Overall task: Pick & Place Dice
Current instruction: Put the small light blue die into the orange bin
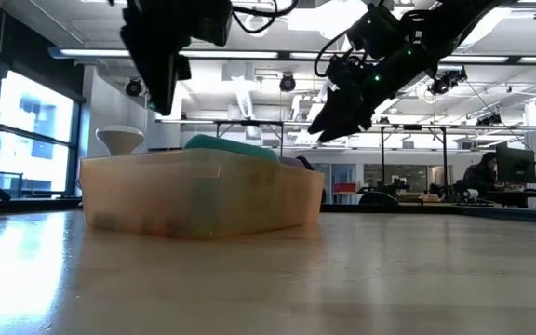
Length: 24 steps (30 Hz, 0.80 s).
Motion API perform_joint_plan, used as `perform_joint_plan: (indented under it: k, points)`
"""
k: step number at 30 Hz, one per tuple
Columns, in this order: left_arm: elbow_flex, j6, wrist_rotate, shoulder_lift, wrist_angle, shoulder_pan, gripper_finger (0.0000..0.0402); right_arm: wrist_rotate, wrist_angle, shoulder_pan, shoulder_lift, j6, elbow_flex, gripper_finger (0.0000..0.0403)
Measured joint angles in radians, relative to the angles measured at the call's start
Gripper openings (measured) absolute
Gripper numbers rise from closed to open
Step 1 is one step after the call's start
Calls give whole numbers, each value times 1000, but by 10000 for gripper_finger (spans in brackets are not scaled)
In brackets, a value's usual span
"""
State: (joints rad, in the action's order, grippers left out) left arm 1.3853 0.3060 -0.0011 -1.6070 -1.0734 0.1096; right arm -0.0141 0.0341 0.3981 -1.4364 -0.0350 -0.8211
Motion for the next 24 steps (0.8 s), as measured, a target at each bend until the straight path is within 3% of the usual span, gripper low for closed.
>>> perform_joint_plan:
  k: [3,7,24]
  points:
    - [-38,-1,4,0,42,47,52,-25,2,-8,0,-26,0,325]
    - [-96,-19,81,0,114,55,52,-28,3,-44,0,-51,0,325]
    - [-281,-143,215,0,256,-31,53,65,70,-218,0,-75,0,325]
